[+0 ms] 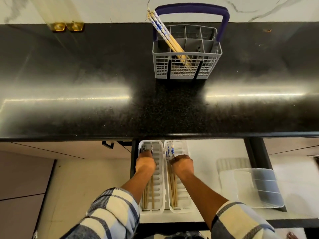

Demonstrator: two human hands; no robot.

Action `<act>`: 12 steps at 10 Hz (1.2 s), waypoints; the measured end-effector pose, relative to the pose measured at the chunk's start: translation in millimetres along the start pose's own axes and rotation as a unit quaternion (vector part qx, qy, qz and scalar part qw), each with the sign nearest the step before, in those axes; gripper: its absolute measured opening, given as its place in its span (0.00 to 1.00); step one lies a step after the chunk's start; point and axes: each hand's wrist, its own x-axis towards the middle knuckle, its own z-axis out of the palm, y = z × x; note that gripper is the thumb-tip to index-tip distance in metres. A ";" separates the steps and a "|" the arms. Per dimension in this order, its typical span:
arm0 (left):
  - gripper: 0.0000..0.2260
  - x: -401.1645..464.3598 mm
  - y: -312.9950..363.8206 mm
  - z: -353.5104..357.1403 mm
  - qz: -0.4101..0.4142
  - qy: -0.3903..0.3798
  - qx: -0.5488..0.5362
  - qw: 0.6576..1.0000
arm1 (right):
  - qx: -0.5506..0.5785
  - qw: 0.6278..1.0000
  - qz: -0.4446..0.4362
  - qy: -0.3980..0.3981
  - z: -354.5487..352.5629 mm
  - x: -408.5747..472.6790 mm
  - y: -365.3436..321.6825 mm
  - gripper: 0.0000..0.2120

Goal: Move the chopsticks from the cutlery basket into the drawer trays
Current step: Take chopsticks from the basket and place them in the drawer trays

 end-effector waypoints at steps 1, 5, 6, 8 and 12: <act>0.12 2.2 1.5 3.5 -0.011 0.011 0.000 1.000 | -0.025 0.999 0.013 -0.017 2.6 0.1 -0.2 0.14; 0.14 0.9 4.9 6.8 -0.034 0.035 0.026 0.998 | -0.238 0.966 -0.098 -0.012 3.5 -0.5 -0.5 0.16; 0.13 3.0 2.2 6.0 0.011 0.038 0.114 0.993 | -0.272 0.954 -0.125 -0.007 -1.2 -2.5 -4.1 0.15; 0.19 -6.4 4.3 0.6 0.072 0.054 0.172 0.981 | -0.230 0.971 -0.066 -0.018 -4.2 -11.4 -13.2 0.12; 0.15 -36.0 -7.7 16.5 0.163 0.051 0.309 0.935 | -0.217 0.974 -0.062 -0.033 -4.4 -20.7 -6.8 0.10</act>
